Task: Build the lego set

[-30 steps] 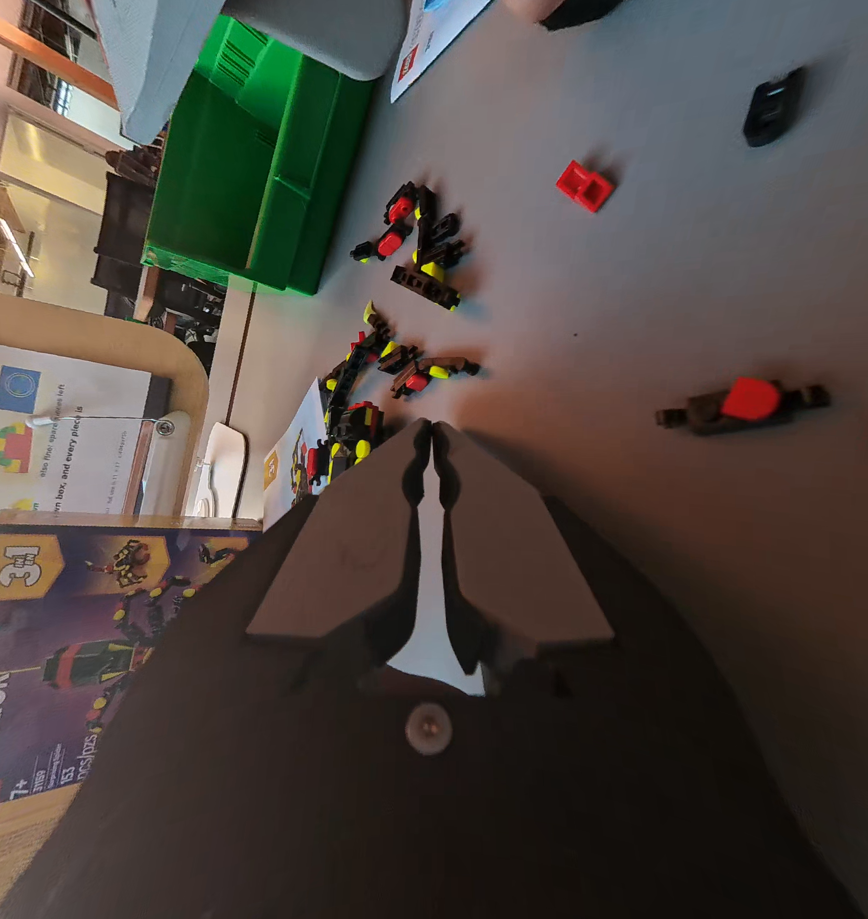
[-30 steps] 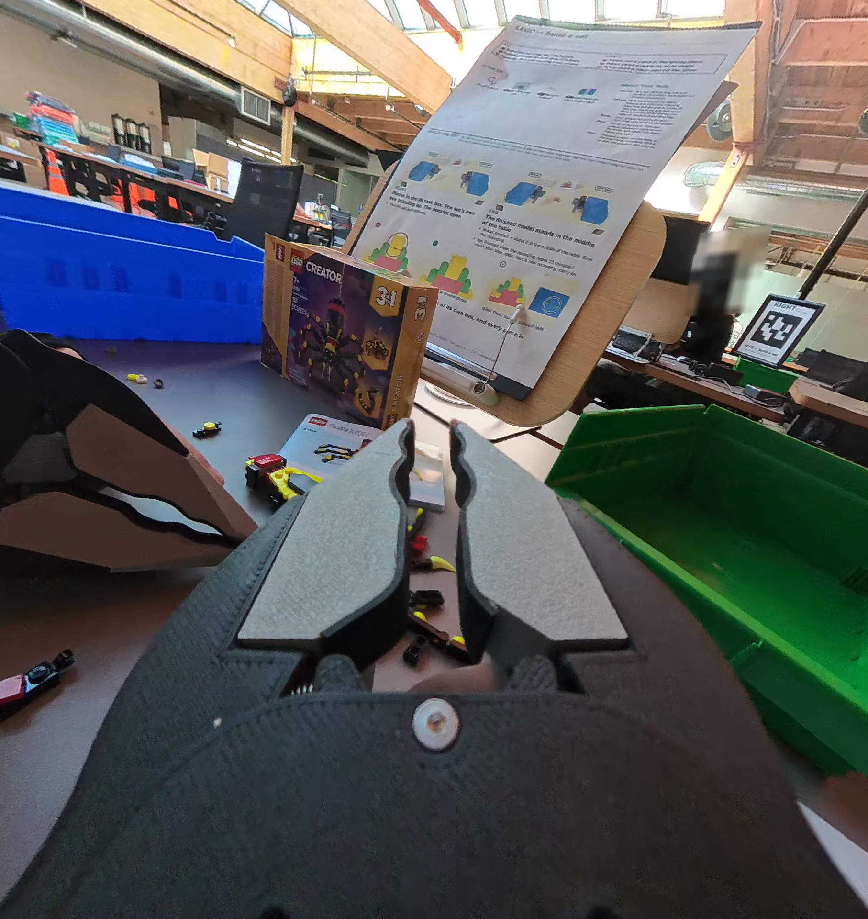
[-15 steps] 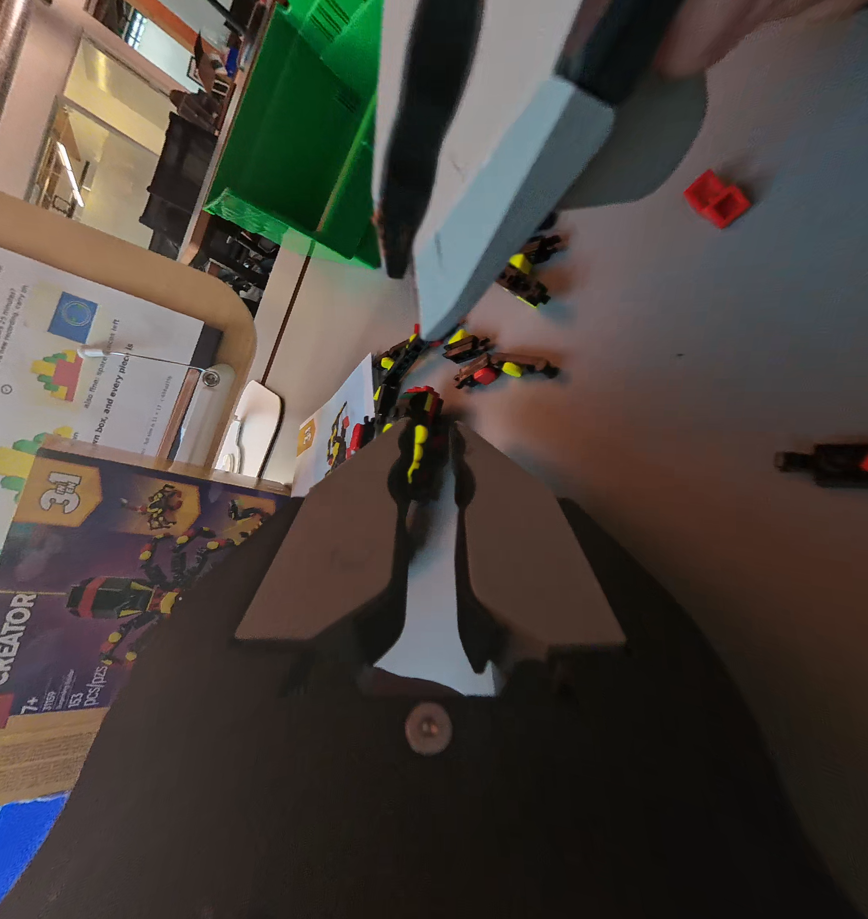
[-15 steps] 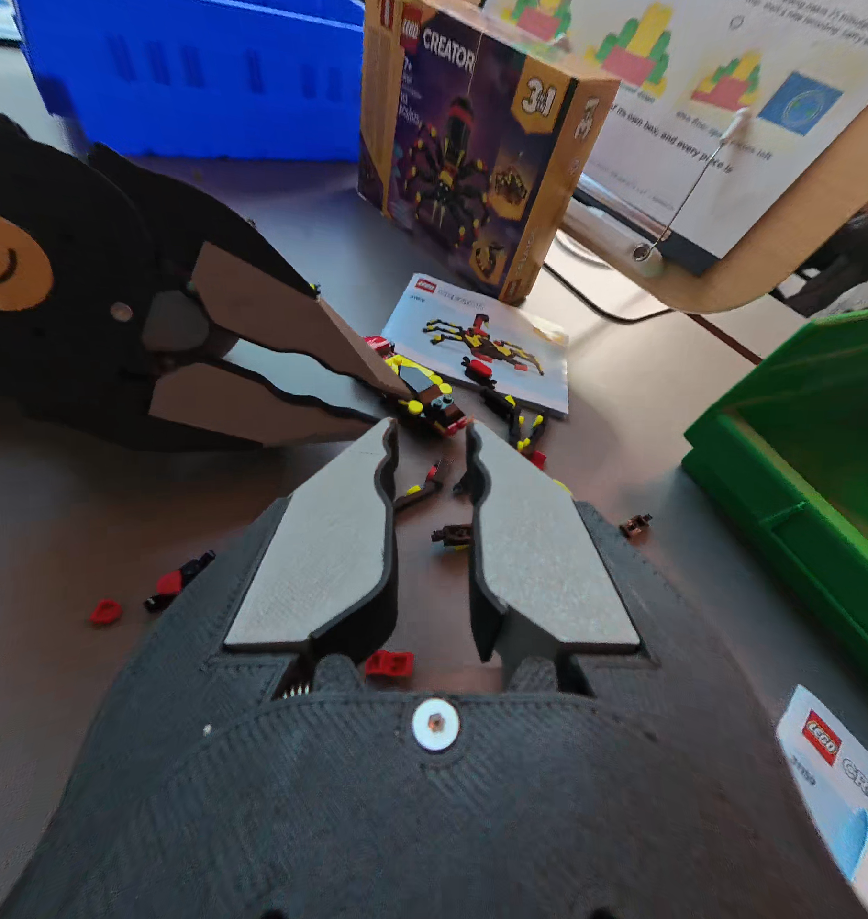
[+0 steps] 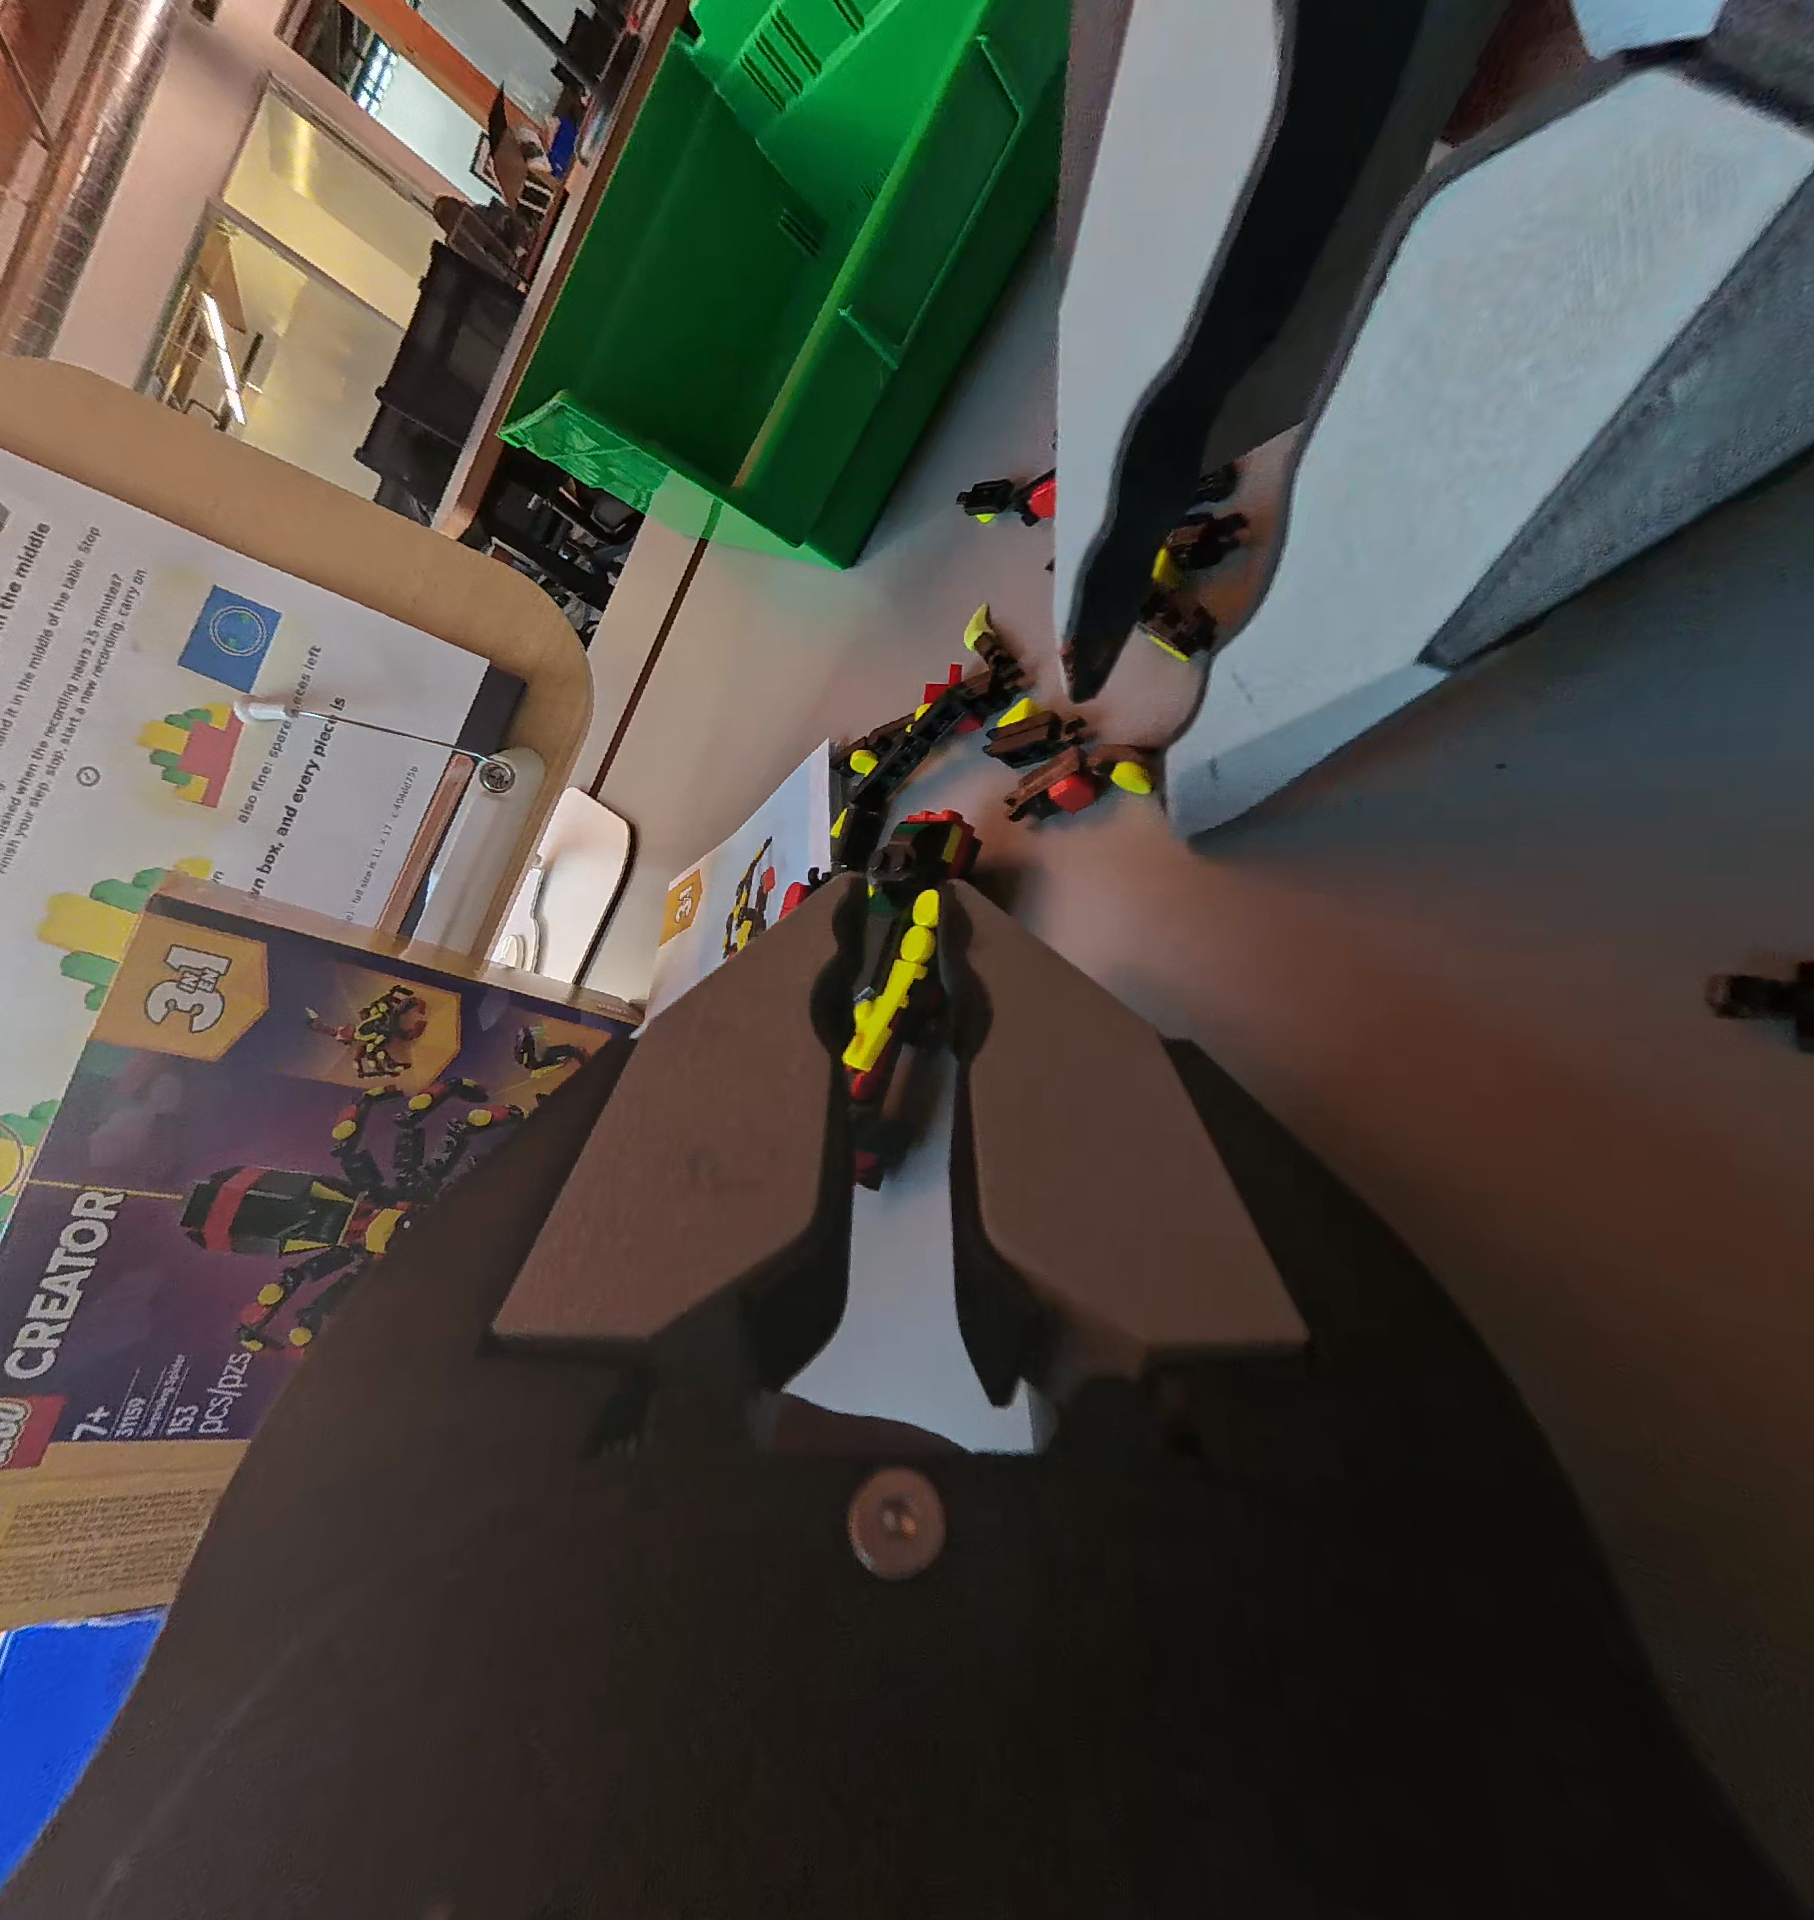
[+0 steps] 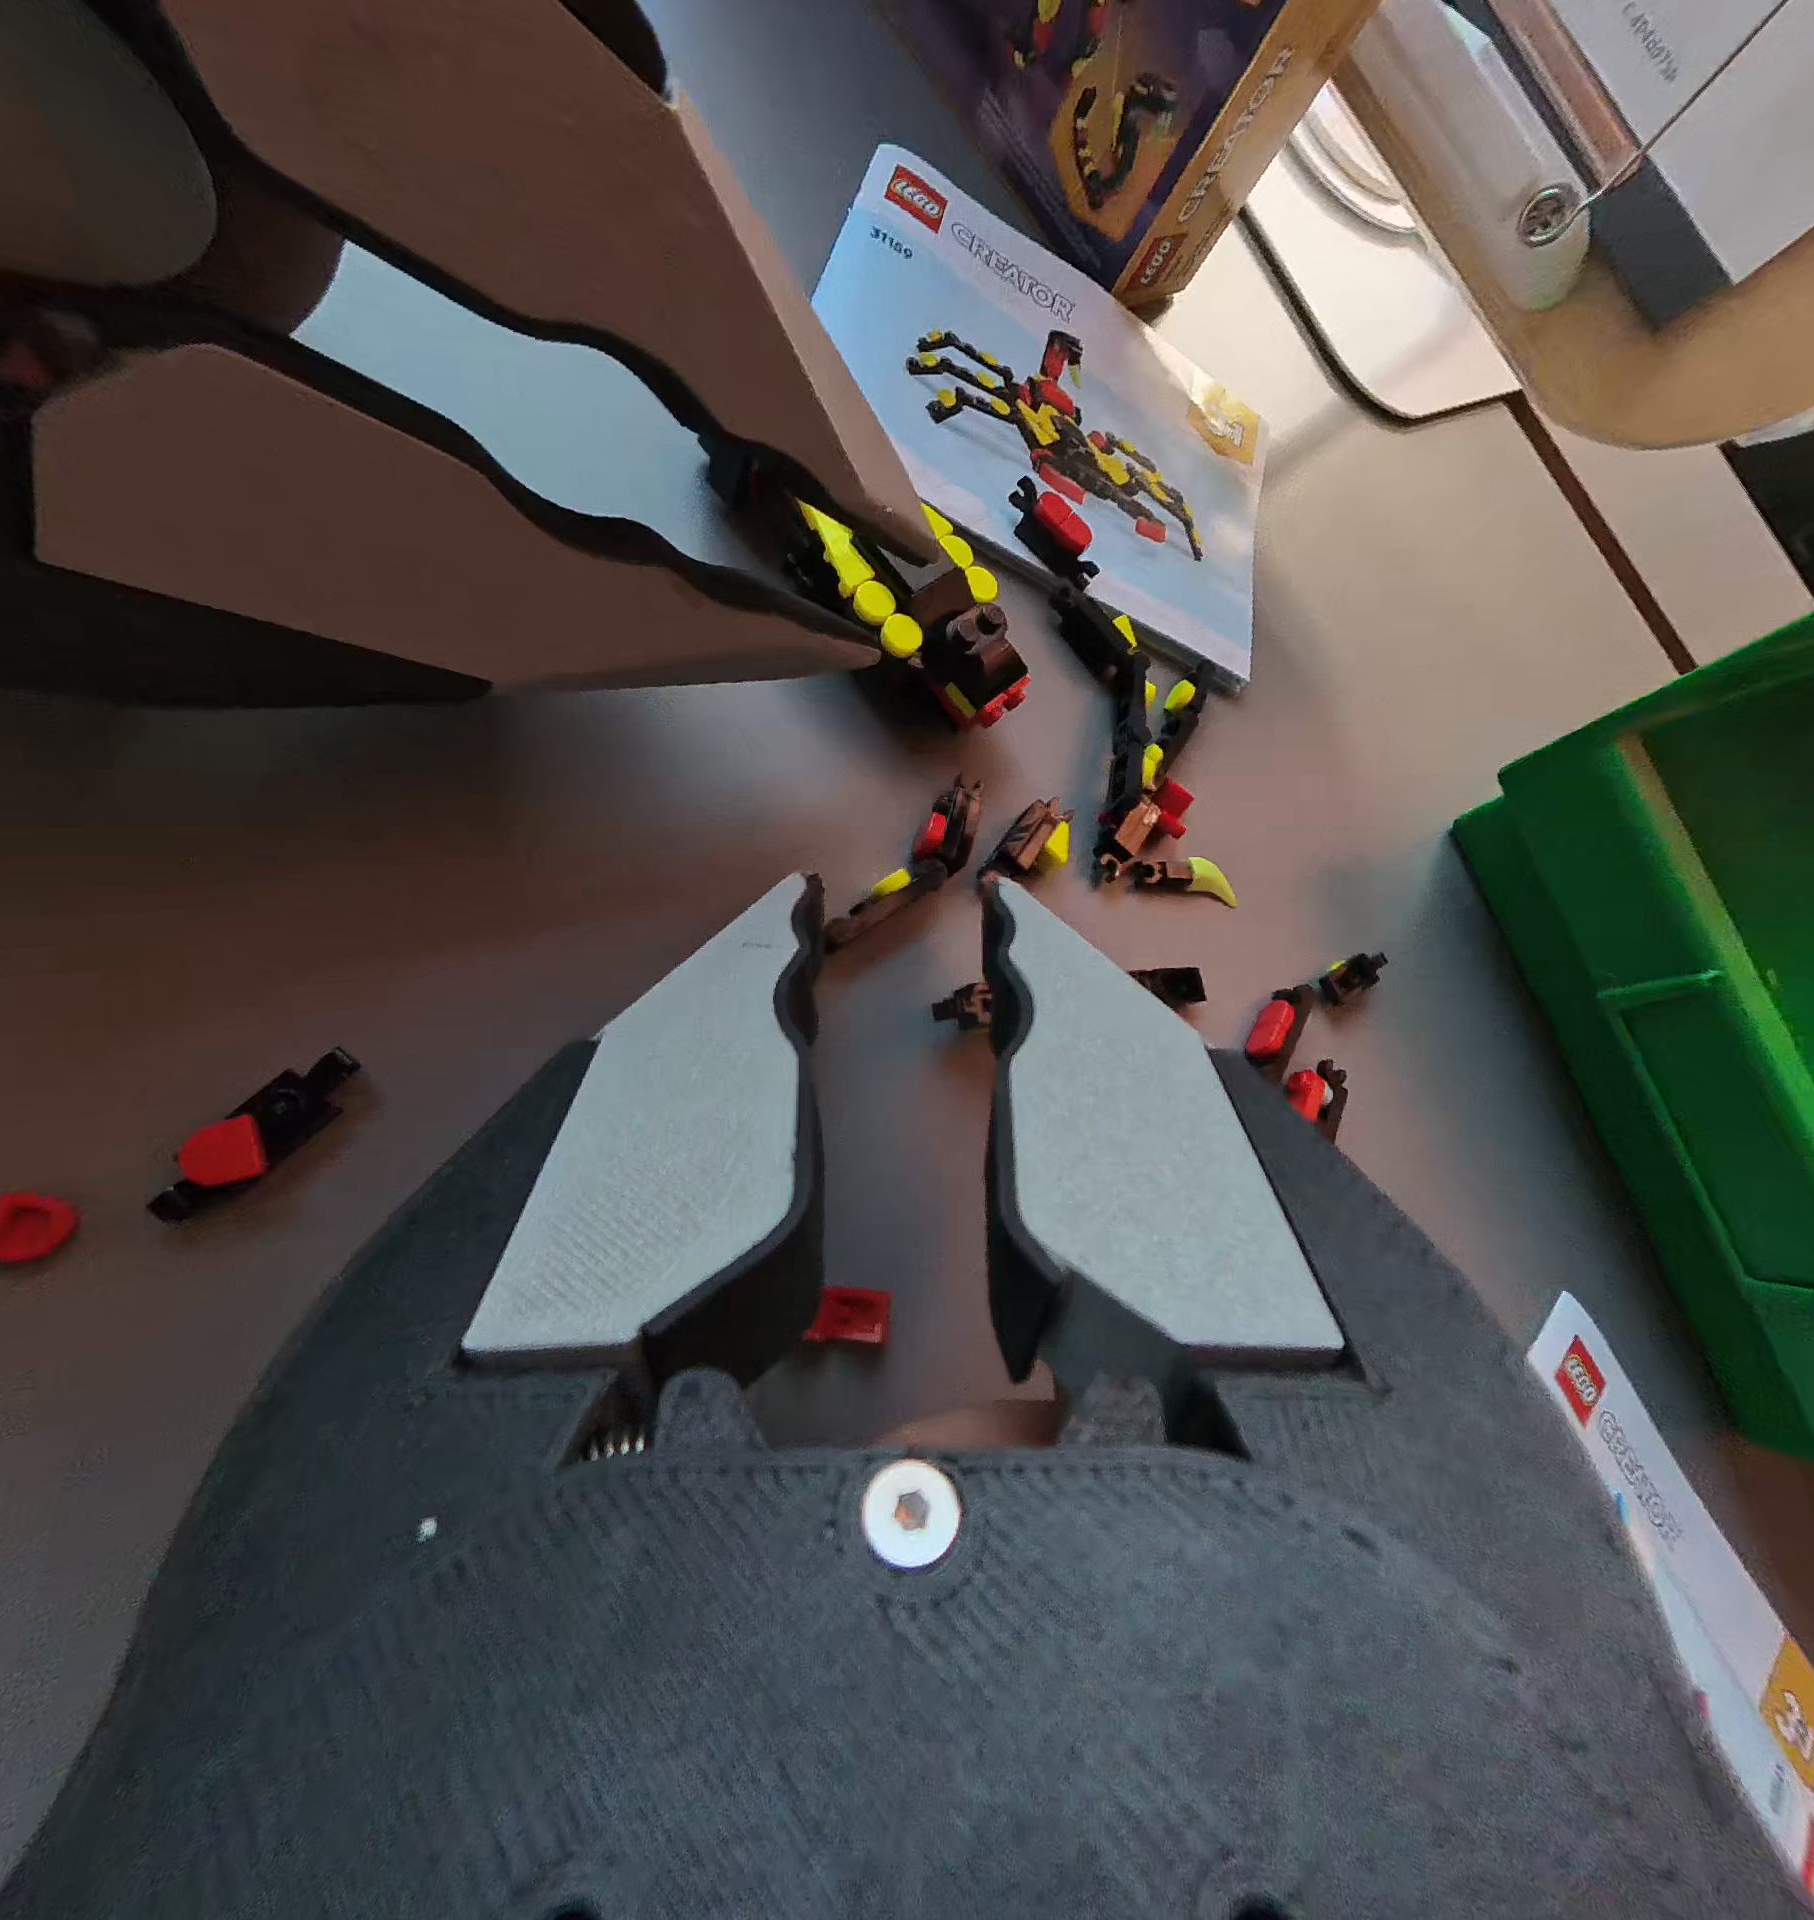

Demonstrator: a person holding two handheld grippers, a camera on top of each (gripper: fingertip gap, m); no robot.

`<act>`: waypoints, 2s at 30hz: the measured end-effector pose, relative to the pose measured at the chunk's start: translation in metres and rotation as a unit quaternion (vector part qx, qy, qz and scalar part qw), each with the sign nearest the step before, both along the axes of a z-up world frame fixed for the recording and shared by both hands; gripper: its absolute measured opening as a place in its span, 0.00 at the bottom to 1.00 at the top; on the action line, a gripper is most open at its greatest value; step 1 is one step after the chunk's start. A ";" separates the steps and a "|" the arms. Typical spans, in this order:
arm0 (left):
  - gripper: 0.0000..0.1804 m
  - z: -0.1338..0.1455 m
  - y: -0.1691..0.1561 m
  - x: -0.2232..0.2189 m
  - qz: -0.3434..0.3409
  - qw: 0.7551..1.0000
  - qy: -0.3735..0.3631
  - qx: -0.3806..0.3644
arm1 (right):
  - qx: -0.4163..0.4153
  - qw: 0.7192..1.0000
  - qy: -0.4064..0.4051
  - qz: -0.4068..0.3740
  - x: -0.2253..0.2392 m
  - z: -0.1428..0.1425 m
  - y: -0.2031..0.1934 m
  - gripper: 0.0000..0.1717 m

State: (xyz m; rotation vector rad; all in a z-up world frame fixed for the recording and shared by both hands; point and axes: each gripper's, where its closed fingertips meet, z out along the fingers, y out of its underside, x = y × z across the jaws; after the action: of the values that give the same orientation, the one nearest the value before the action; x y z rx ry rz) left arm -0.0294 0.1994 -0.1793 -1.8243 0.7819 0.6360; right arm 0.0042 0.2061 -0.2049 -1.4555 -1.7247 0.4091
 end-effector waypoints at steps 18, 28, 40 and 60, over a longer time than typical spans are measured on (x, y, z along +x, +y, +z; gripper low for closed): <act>0.12 0.001 -0.009 0.041 -0.114 0.989 0.084 0.042 | -0.221 0.970 0.090 0.051 0.009 0.028 -0.008 0.02; 0.08 0.013 -0.008 0.049 -0.121 0.952 0.256 0.116 | -0.378 0.917 0.100 0.081 0.018 0.036 -0.021 0.02; 0.49 0.015 -0.009 0.054 -0.126 0.953 0.252 0.113 | -0.446 0.881 0.113 0.111 0.021 0.045 -0.032 0.02; 0.03 0.014 -0.013 0.053 -0.141 0.979 0.124 0.077 | -0.151 0.960 0.153 0.181 0.016 0.053 -0.041 0.06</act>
State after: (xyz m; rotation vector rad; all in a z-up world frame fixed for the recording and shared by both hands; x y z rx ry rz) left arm 0.0240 0.1860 -0.1653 -1.4758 1.1031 0.7238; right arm 0.0198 0.1653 -0.1514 -1.1941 -1.7217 1.0768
